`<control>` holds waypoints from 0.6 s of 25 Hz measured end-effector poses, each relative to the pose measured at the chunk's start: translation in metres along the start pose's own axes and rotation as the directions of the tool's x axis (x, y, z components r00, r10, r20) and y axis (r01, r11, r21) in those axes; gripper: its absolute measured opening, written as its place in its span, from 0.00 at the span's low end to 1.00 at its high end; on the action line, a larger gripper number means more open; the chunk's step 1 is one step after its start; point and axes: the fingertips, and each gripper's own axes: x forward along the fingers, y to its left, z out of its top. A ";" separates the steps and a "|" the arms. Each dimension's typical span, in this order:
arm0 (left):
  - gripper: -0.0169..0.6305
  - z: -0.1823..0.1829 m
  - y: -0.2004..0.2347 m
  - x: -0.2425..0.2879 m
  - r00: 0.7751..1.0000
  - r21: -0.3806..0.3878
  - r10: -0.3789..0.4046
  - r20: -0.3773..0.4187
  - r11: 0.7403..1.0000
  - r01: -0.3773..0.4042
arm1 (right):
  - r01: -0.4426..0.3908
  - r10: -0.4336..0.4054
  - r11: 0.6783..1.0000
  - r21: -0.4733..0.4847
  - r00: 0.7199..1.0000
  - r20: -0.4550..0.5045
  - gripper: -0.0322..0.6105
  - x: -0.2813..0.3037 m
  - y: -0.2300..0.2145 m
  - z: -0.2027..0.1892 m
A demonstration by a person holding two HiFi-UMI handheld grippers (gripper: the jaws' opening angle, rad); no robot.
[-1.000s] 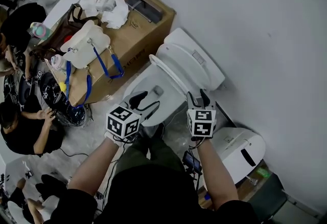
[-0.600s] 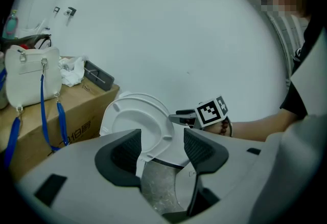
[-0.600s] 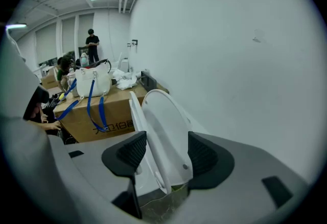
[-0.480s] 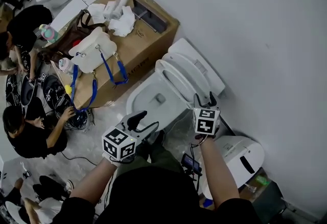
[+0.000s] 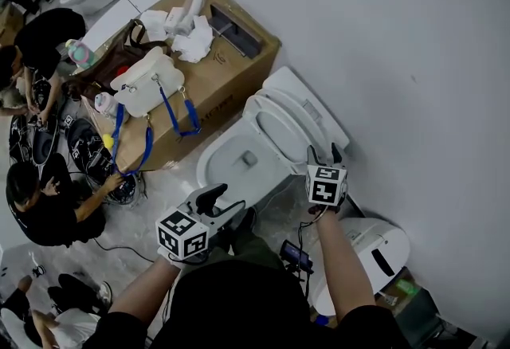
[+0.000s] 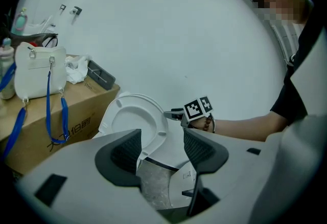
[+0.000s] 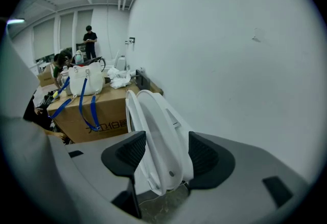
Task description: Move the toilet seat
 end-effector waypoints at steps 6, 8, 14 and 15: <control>0.44 0.006 -0.005 0.001 1.000 -0.002 -0.004 0.016 1.000 0.005 | 0.007 -0.007 1.000 0.006 1.000 0.000 0.45 0.001 -0.007 0.006; 0.44 0.007 -0.006 0.002 1.000 -0.003 -0.003 0.020 1.000 0.003 | 0.007 -0.007 1.000 0.011 1.000 0.000 0.45 0.004 -0.009 0.006; 0.44 0.006 -0.007 0.001 1.000 -0.016 0.001 0.023 1.000 -0.001 | 0.003 -0.003 1.000 0.021 1.000 0.003 0.45 0.007 -0.016 0.006; 0.44 0.006 -0.008 0.001 1.000 -0.018 0.000 0.023 1.000 0.000 | 0.003 -0.003 1.000 0.019 1.000 0.002 0.45 0.007 -0.017 0.006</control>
